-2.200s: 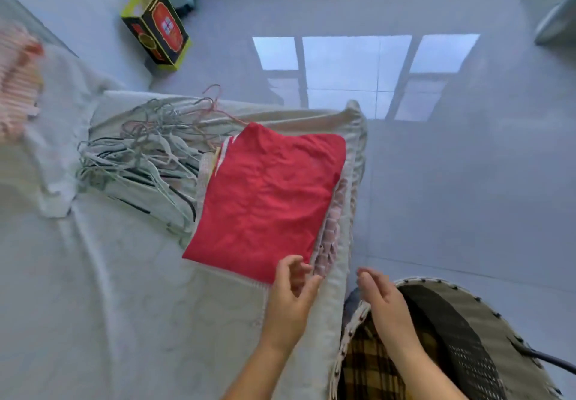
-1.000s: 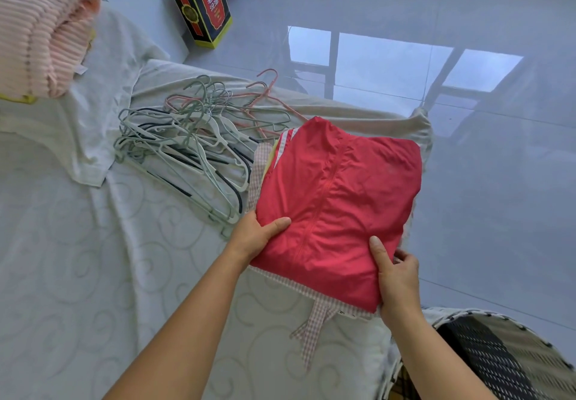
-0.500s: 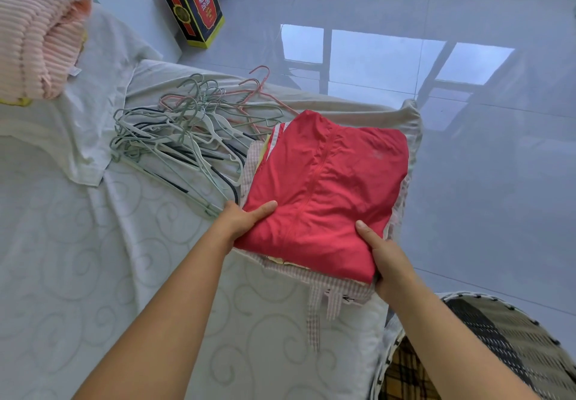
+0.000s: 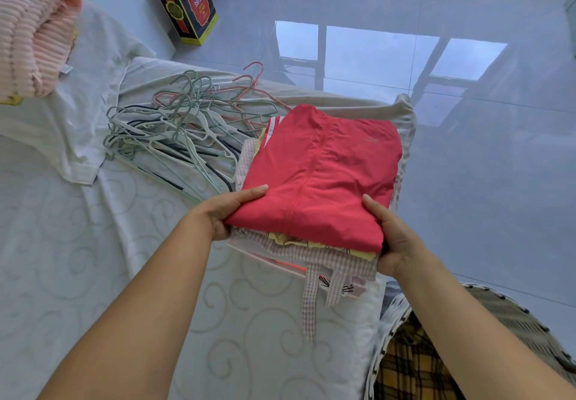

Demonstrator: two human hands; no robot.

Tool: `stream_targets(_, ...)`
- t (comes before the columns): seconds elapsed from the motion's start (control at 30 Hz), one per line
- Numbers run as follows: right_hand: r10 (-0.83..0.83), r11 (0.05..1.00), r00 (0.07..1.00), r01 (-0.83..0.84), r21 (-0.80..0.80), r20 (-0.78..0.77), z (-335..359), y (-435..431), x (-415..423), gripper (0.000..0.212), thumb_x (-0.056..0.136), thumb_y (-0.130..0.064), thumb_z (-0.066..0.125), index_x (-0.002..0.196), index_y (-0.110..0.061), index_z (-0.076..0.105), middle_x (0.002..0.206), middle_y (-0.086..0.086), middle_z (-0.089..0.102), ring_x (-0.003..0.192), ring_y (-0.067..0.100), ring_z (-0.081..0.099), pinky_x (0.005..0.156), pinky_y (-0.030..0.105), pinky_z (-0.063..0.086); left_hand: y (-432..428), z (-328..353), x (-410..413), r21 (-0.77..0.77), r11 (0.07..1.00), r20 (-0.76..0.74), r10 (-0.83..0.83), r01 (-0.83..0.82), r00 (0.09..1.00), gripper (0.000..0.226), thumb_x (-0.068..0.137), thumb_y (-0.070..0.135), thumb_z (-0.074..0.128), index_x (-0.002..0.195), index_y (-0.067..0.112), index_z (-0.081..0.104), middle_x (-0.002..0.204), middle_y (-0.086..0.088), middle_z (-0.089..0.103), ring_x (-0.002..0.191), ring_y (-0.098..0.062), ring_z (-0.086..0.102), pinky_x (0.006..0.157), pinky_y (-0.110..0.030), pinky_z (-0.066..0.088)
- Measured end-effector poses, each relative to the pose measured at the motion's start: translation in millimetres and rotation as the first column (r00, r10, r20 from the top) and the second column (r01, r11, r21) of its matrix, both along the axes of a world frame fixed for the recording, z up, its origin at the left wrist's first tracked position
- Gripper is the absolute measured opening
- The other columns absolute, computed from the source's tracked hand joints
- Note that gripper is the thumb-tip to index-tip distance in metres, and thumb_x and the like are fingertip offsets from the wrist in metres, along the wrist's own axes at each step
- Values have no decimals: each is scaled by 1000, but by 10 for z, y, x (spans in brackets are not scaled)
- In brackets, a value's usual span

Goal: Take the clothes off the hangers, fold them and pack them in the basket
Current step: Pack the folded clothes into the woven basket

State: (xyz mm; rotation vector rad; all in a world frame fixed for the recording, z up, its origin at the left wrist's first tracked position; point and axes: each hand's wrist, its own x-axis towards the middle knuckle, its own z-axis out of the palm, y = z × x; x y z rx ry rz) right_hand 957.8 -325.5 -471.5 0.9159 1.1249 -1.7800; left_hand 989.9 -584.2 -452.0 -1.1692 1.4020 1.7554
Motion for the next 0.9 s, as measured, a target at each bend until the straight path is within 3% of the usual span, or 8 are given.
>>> stream_targets(0.1,4,1000,1000,-3,-30,14,-75,40,141,65,59,-40,76,116,-12,63,108,11,70,75,26,69,69,45,58,85,-63,132,130,990,-16,48,-45,999,61,47,31,86,98,8,63,78,-13,72,60,-22,69,52,-31,57)
stream_targets(0.27,14,994,998,-7,-112,55,-128,62,252,72,60,-44,76,122,-13,60,114,11,67,102,30,64,95,49,47,130,-163,232,246,964,-71,117,-96,991,89,18,27,96,99,9,66,84,-13,73,65,-22,70,54,-32,57)
stream_targets(0.43,80,988,995,-70,-134,65,-159,96,250,69,61,-49,74,119,-15,62,111,10,69,88,27,69,83,45,55,178,-182,295,250,966,-116,104,-72,988,85,20,34,96,98,11,70,94,-13,72,74,-24,71,60,-37,58)
stream_targets(0.57,79,977,995,-64,-202,65,-187,116,296,64,64,-48,73,117,-15,62,107,10,70,83,26,70,73,43,58,200,-209,322,258,960,-162,154,-109,975,94,23,31,96,109,11,64,99,-11,72,80,-22,71,71,-38,59)
stream_targets(0.63,64,965,997,-50,-258,47,-179,117,333,70,55,-40,84,115,-11,62,100,12,71,75,28,70,64,42,59,204,-180,309,271,953,-187,189,-135,964,92,21,28,96,106,9,65,96,-11,72,78,-21,71,67,-36,59)
stream_targets(0.73,31,920,999,-16,-392,31,-150,191,348,92,30,-25,95,114,-5,62,94,16,70,73,29,69,64,43,59,277,-56,312,272,950,-228,219,-154,949,92,19,26,96,103,6,64,92,-11,73,73,-20,71,62,-33,59)
stream_targets(0.9,-48,906,998,56,-419,29,39,567,468,73,28,-19,94,94,-3,70,85,14,70,69,26,68,59,38,58,741,155,489,276,945,-271,250,-174,930,96,28,23,94,116,3,59,97,-13,72,74,-20,71,57,-31,57)
